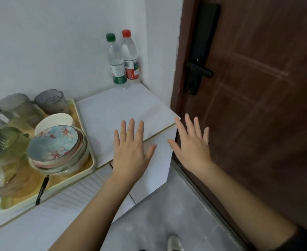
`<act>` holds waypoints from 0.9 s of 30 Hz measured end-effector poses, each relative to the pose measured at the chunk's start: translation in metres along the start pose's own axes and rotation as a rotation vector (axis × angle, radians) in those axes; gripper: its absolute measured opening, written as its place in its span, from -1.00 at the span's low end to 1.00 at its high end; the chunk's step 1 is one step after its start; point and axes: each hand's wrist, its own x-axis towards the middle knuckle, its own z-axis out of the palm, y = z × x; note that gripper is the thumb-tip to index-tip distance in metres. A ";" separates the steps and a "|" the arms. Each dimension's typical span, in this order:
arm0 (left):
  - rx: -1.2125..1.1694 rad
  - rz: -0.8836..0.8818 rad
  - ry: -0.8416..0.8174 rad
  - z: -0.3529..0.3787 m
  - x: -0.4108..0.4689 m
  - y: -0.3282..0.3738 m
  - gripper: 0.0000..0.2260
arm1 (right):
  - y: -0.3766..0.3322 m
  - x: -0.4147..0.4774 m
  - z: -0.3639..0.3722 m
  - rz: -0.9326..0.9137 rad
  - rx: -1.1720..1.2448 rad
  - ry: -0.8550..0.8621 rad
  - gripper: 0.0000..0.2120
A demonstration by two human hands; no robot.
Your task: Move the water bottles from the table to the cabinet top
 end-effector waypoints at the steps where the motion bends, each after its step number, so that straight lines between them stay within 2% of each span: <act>1: -0.002 0.044 -0.004 0.003 -0.011 -0.002 -0.28 | -0.001 -0.017 0.004 0.020 -0.012 0.001 -0.34; 6: -0.004 0.304 -0.095 0.021 -0.072 -0.017 -0.35 | -0.018 -0.110 0.043 0.188 -0.013 0.002 -0.34; 9: -0.008 0.417 -0.245 0.030 -0.107 -0.027 -0.37 | -0.034 -0.168 0.070 0.347 0.005 -0.056 -0.35; 13: -0.019 0.605 -0.333 0.038 -0.154 -0.031 -0.35 | -0.056 -0.242 0.099 0.520 0.026 -0.099 -0.34; 17: 0.057 0.743 -0.468 0.045 -0.198 -0.021 -0.35 | -0.067 -0.306 0.114 0.654 0.020 -0.094 -0.31; 27: 0.113 1.001 -0.578 0.037 -0.317 0.029 -0.36 | -0.077 -0.461 0.124 0.948 -0.011 -0.072 -0.31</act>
